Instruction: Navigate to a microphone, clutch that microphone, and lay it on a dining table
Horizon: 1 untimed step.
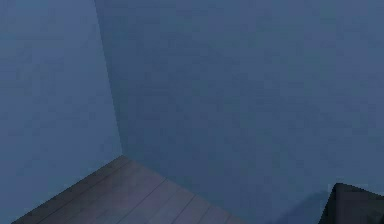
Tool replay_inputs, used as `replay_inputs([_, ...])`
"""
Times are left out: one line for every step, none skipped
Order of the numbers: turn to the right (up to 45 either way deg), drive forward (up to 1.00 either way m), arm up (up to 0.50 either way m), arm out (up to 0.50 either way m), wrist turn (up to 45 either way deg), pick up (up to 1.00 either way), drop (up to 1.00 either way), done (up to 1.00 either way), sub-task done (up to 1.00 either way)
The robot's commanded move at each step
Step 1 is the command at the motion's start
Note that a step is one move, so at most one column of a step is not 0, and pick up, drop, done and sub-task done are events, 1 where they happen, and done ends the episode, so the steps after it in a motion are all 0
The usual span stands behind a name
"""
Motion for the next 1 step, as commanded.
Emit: replay_inputs([0.0,0.00,0.00,0.00,-24.0,0.00,0.00,0.00,0.00])
